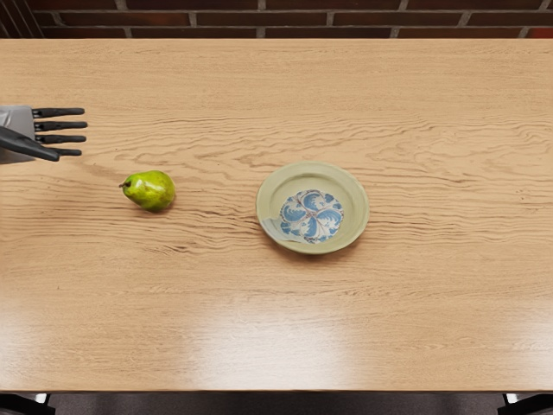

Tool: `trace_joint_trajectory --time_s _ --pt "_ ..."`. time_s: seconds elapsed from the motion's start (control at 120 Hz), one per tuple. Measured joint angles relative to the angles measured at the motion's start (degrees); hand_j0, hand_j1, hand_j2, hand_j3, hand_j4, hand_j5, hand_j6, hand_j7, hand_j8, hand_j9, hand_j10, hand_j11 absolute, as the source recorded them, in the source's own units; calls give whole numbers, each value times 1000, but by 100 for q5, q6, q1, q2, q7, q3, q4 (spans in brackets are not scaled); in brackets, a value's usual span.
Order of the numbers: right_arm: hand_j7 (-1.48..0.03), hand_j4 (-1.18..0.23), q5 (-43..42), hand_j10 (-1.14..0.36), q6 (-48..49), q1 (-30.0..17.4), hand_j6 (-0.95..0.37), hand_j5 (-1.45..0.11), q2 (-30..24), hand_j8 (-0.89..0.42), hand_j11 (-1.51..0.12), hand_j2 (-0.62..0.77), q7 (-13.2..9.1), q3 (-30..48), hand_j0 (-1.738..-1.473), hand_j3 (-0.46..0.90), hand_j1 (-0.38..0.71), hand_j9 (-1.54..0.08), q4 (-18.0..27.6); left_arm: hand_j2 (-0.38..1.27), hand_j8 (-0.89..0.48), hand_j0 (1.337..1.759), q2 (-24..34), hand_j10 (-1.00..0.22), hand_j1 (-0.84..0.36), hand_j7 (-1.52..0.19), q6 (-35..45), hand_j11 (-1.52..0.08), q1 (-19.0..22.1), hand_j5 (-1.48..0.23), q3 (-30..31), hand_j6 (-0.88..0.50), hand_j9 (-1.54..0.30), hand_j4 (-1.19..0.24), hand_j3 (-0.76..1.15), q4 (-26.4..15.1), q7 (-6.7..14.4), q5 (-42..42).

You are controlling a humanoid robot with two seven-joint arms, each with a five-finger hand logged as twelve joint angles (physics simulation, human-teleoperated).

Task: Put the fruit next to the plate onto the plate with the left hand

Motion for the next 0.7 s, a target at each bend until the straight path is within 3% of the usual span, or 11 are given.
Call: trace_joint_trajectory --time_s 0.192,0.417,0.533,0.7 --pt "-28 -21 0 -21 1 5 -21 -28 0 -21 -28 -4 0 6 -1658 0 -323 -28 3 3 -13 1658 -163 -14 330 -21 -2 -21 -132 -21 54 -13 -21 -14 0 -3 0 165" --pt "-28 -21 0 -21 0 6 -21 -28 0 -21 -28 -4 0 8 -1658 0 -323 -28 1 9 -46 1658 -1041 -46 293 -60 -1 -60 -765 -60 102 -46 -60 -46 0 -101 0 2054" --pt "-28 -21 0 -21 -2 6 -21 -28 0 -21 -28 -4 1 8 -1658 0 -323 -28 2 12 -63 1658 -1028 -62 274 -81 0 -81 -768 -81 107 -63 -81 -63 0 -639 0 3082" --pt "-28 -21 0 -21 -1 7 -21 -28 0 -21 -28 -4 0 8 -1658 0 -323 -28 1 15 -76 1658 -991 -75 260 -97 97 -96 -654 -97 115 -76 -97 -76 0 -1734 0 4518"
